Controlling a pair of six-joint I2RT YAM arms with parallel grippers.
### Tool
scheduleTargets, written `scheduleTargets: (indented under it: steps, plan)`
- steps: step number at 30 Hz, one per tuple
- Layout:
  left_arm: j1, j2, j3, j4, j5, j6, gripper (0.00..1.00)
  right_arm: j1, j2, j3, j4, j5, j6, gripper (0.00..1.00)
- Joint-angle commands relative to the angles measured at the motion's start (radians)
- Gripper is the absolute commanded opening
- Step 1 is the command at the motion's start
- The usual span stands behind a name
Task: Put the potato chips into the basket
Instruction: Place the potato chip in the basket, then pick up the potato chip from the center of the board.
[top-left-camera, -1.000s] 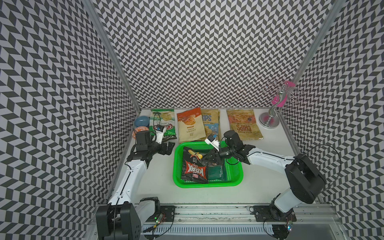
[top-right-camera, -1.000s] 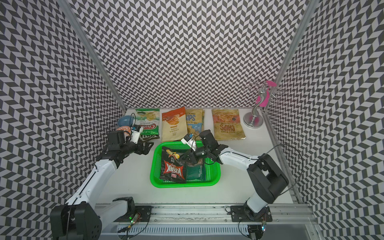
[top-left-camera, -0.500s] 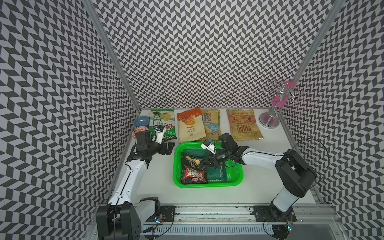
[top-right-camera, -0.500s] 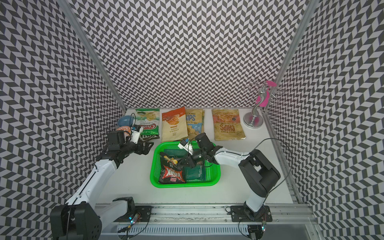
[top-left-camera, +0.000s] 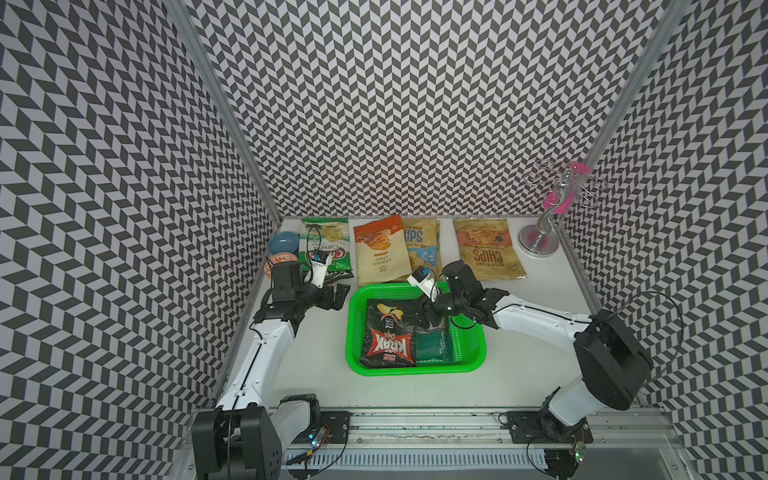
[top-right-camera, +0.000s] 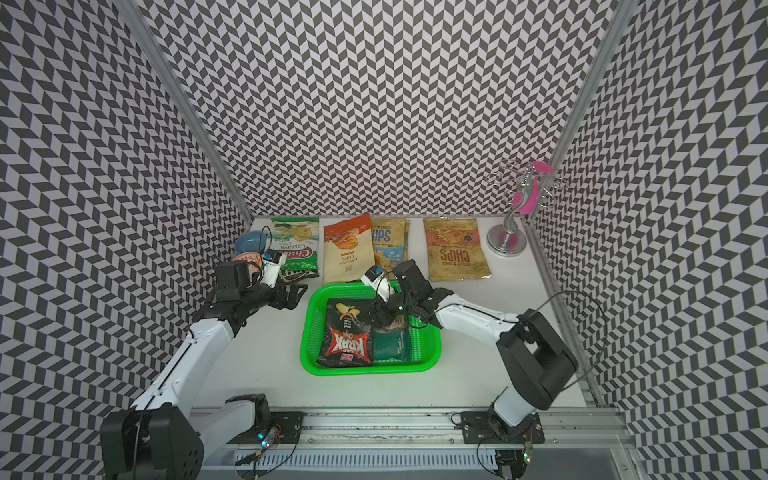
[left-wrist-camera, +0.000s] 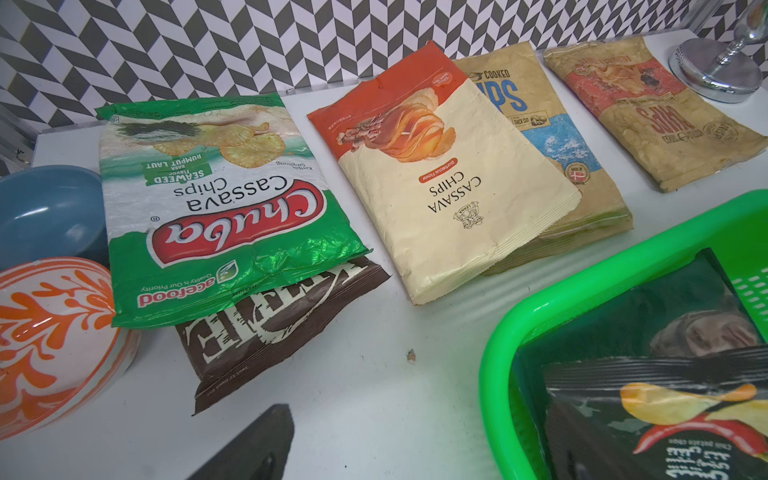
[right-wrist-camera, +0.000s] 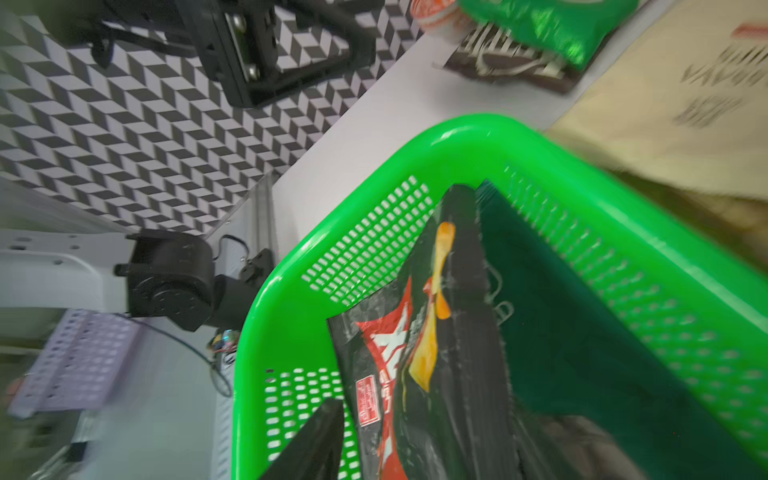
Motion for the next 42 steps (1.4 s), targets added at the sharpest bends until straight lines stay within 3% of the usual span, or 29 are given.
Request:
scheduleTargets:
  steps: [1,4,12,18,24,31,36,42]
  plan:
    - [0.008,-0.021,-0.002,0.007,0.017,-0.001,0.99,-0.001,-0.091,0.035,-0.006,0.237,0.020,0.69]
    - [0.008,-0.022,-0.003,0.008,0.019,0.000,0.99,-0.001,-0.123,0.037,-0.020,0.295,0.029,0.70]
    - [0.008,-0.024,-0.003,0.007,0.018,0.000,0.99,0.001,-0.103,0.021,0.080,0.048,0.104,0.65]
    - [0.008,-0.022,-0.004,0.008,0.017,-0.001,0.99,-0.025,-0.114,0.020,0.105,0.063,0.161,0.66]
    - [0.008,-0.021,-0.004,0.009,0.019,0.000,0.99,-0.238,-0.168,-0.065,0.173,0.041,0.347,0.66]
    - [0.008,-0.022,-0.003,0.008,0.020,0.000,0.99,-0.519,-0.221,-0.239,0.283,0.109,0.564,0.66]
    - [0.008,-0.024,-0.005,0.009,0.022,0.000,0.99,-0.655,-0.197,-0.324,0.353,0.159,0.667,0.66]
    - [0.008,-0.024,-0.005,0.008,0.021,-0.001,0.99,-0.747,-0.072,-0.374,0.478,0.124,0.753,0.65]
